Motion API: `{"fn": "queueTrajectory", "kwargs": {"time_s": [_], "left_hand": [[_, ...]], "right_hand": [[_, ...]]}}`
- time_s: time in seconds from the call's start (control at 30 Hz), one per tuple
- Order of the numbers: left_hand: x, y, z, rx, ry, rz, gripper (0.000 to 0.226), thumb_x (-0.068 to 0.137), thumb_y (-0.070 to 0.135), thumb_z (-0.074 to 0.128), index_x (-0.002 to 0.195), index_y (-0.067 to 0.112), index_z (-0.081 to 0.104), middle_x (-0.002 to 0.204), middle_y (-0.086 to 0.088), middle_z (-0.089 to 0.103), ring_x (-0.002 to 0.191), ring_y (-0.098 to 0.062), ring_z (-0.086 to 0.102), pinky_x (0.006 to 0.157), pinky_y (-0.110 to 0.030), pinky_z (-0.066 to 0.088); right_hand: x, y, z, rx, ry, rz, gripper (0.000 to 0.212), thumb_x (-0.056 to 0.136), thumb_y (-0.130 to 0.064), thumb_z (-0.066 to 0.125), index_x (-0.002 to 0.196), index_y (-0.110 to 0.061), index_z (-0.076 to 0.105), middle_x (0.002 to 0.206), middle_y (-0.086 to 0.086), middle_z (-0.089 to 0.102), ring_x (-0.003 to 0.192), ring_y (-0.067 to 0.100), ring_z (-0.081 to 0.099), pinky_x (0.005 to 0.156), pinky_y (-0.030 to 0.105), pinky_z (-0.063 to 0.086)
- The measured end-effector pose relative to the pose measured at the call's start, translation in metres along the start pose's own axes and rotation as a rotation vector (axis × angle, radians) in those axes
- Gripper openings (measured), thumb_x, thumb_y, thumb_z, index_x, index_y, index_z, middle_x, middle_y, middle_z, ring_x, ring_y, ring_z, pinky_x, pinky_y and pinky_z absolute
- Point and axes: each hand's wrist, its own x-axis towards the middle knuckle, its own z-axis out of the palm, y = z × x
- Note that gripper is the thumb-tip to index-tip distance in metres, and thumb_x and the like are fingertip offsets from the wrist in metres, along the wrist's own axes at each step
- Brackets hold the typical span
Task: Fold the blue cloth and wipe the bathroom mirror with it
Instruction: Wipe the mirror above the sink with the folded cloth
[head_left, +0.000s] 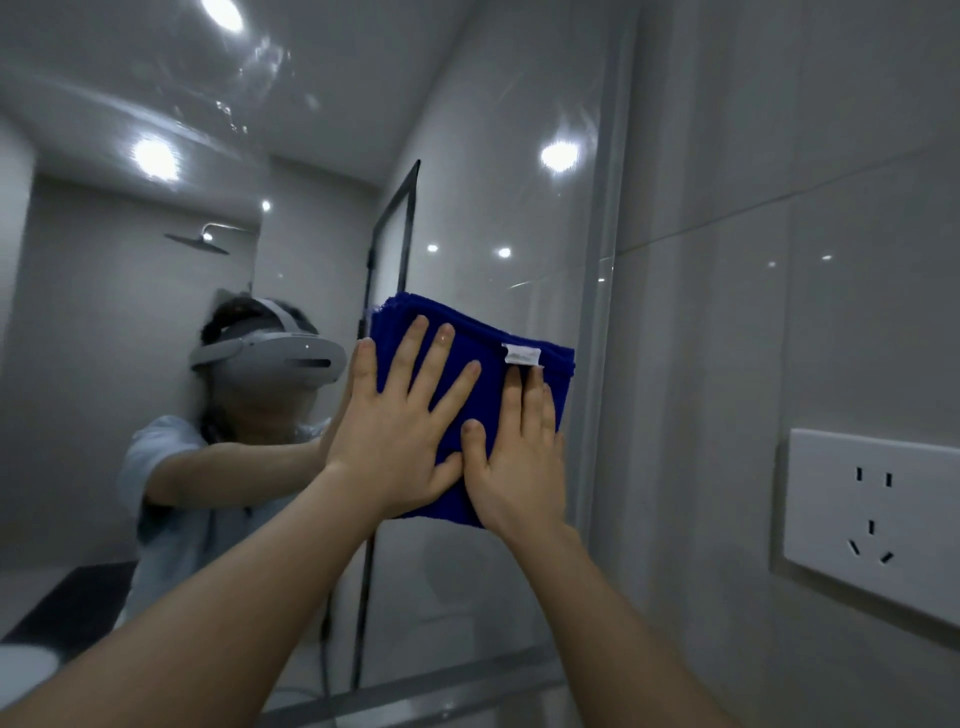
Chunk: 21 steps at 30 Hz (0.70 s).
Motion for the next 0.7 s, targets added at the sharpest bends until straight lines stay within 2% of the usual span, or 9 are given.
{"fn": "queueTrajectory", "kwargs": {"time_s": [0.07, 0.13, 0.27, 0.33, 0.4, 0.5, 0.57, 0.63, 0.7], "left_hand": [[-0.008, -0.001, 0.000, -0.023, 0.007, 0.036, 0.074, 0.078, 0.054, 0.030, 0.138, 0.013, 0.040, 0.147, -0.021, 0.025, 0.135, -0.038, 0.020, 0.102, -0.061, 0.014], [-0.012, -0.002, -0.002, -0.038, -0.016, 0.043, 0.073, 0.078, 0.053, 0.031, 0.138, 0.013, 0.041, 0.146, -0.023, 0.031, 0.135, -0.038, 0.020, 0.102, -0.061, 0.014], [-0.011, -0.002, -0.003, -0.053, -0.058, 0.025, 0.075, 0.076, 0.054, 0.033, 0.137, 0.013, 0.042, 0.145, -0.023, 0.034, 0.135, -0.038, 0.021, 0.102, -0.060, 0.013], [-0.011, -0.002, -0.003, -0.065, -0.056, 0.026, 0.075, 0.075, 0.054, 0.034, 0.137, 0.012, 0.042, 0.145, -0.023, 0.034, 0.135, -0.038, 0.022, 0.102, -0.060, 0.013], [-0.011, -0.003, -0.003, -0.066, -0.047, 0.028, 0.075, 0.075, 0.054, 0.035, 0.137, 0.012, 0.043, 0.145, -0.024, 0.035, 0.134, -0.038, 0.022, 0.101, -0.060, 0.013], [-0.011, -0.002, -0.003, -0.070, -0.037, 0.029, 0.075, 0.075, 0.054, 0.035, 0.137, 0.012, 0.041, 0.144, -0.024, 0.035, 0.134, -0.039, 0.022, 0.101, -0.061, 0.014], [-0.011, -0.003, -0.001, -0.070, -0.025, 0.033, 0.075, 0.076, 0.055, 0.035, 0.138, 0.013, 0.038, 0.145, -0.024, 0.035, 0.134, -0.039, 0.022, 0.101, -0.061, 0.014], [-0.011, -0.003, -0.001, -0.069, -0.022, 0.031, 0.076, 0.076, 0.056, 0.034, 0.138, 0.013, 0.039, 0.145, -0.024, 0.035, 0.134, -0.039, 0.022, 0.101, -0.061, 0.014], [-0.012, -0.002, 0.000, -0.067, -0.020, 0.030, 0.077, 0.076, 0.057, 0.035, 0.138, 0.012, 0.041, 0.145, -0.024, 0.035, 0.134, -0.039, 0.021, 0.101, -0.061, 0.014]], "right_hand": [[-0.011, 0.000, 0.004, -0.036, 0.004, 0.017, 0.078, 0.078, -0.058, 0.003, 0.146, -0.024, -0.012, 0.158, 0.000, -0.005, 0.145, 0.018, -0.001, 0.117, 0.043, 0.012], [-0.014, -0.002, 0.006, -0.040, 0.014, 0.043, 0.079, 0.078, -0.059, 0.007, 0.145, -0.023, -0.013, 0.158, 0.003, -0.002, 0.145, 0.020, 0.005, 0.116, 0.041, 0.015], [-0.009, -0.007, 0.002, -0.082, 0.115, 0.003, 0.079, 0.080, -0.053, 0.023, 0.149, -0.016, 0.010, 0.156, 0.013, 0.010, 0.134, 0.032, 0.033, 0.104, 0.046, 0.038], [-0.006, -0.006, -0.002, -0.127, 0.100, -0.017, 0.079, 0.080, -0.053, 0.025, 0.149, -0.015, 0.013, 0.156, 0.013, 0.011, 0.129, 0.032, 0.038, 0.101, 0.045, 0.039], [-0.004, -0.005, -0.006, -0.191, 0.049, -0.020, 0.079, 0.081, -0.055, 0.020, 0.150, -0.018, 0.006, 0.157, 0.010, 0.005, 0.133, 0.029, 0.030, 0.104, 0.047, 0.031], [0.001, -0.005, -0.007, -0.231, -0.044, 0.030, 0.077, 0.083, -0.054, 0.017, 0.148, -0.024, -0.010, 0.157, -0.001, -0.011, 0.141, 0.023, 0.005, 0.110, 0.056, 0.004], [0.001, -0.007, -0.007, -0.176, -0.031, 0.058, 0.079, 0.084, -0.052, 0.023, 0.148, -0.022, -0.012, 0.157, -0.004, -0.007, 0.142, 0.022, 0.001, 0.109, 0.059, -0.009], [0.001, -0.008, -0.006, -0.047, 0.011, 0.083, 0.082, 0.084, -0.050, 0.028, 0.147, -0.021, -0.014, 0.157, -0.005, 0.001, 0.142, 0.021, 0.002, 0.109, 0.056, -0.013], [0.001, -0.010, -0.004, 0.024, 0.041, 0.092, 0.082, 0.082, -0.049, 0.028, 0.147, -0.022, -0.016, 0.157, -0.005, 0.005, 0.142, 0.020, 0.005, 0.111, 0.054, -0.011]]}}
